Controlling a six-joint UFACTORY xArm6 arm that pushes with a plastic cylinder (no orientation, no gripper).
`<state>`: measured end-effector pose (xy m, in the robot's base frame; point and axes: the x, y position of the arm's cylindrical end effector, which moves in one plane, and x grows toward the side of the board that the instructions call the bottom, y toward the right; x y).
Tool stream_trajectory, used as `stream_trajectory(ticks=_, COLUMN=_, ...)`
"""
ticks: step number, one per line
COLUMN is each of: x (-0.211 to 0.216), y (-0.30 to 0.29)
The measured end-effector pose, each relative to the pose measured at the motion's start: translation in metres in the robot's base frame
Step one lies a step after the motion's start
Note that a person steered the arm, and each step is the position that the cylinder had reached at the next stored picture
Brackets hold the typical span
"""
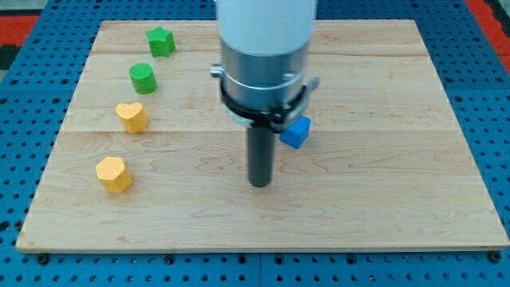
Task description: Push the yellow heart up and left a bit
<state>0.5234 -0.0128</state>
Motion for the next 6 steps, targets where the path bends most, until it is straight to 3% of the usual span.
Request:
stream_trajectory(ticks=2, x=-0.083, y=-0.136)
stream_trajectory(ticks=6, x=-0.133, y=-0.156)
